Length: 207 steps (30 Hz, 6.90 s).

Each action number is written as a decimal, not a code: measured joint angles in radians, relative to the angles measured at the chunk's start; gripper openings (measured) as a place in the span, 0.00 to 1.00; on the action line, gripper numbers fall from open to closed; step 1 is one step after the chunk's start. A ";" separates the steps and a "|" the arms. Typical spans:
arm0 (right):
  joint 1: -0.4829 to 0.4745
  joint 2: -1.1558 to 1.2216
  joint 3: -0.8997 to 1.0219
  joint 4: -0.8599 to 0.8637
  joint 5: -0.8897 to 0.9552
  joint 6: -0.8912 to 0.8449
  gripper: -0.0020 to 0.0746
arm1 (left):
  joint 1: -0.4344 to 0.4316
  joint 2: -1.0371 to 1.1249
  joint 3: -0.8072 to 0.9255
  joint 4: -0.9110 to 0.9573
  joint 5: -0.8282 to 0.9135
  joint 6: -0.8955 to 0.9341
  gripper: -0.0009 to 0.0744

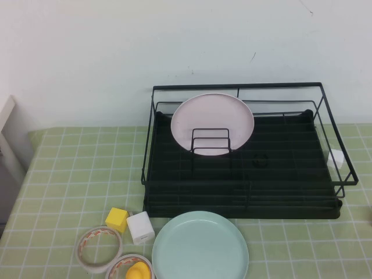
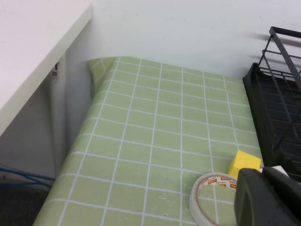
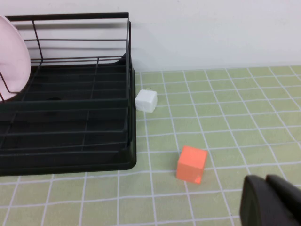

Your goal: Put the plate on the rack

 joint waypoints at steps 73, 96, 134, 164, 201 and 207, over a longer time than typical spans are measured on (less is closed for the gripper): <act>0.000 0.000 0.007 1.012 0.018 -0.106 0.02 | 0.000 -0.002 0.002 -0.279 -0.730 -0.662 0.01; 0.006 0.000 0.007 0.995 0.025 -0.363 0.02 | 0.000 0.197 -0.189 1.376 -0.568 -1.985 0.01; 0.008 0.000 0.007 0.994 0.002 -0.427 0.02 | -0.159 1.440 -0.686 0.541 0.264 -0.510 0.01; 0.008 0.000 0.007 0.985 0.010 -0.437 0.02 | -0.408 1.921 -0.953 -0.777 0.152 0.842 0.56; 0.008 0.000 0.007 0.987 0.016 -0.437 0.02 | -0.414 2.107 -0.964 -0.840 -0.062 0.843 0.19; 0.008 0.000 0.007 0.987 0.016 -0.437 0.02 | -0.414 2.107 -0.967 -0.854 -0.008 0.841 0.04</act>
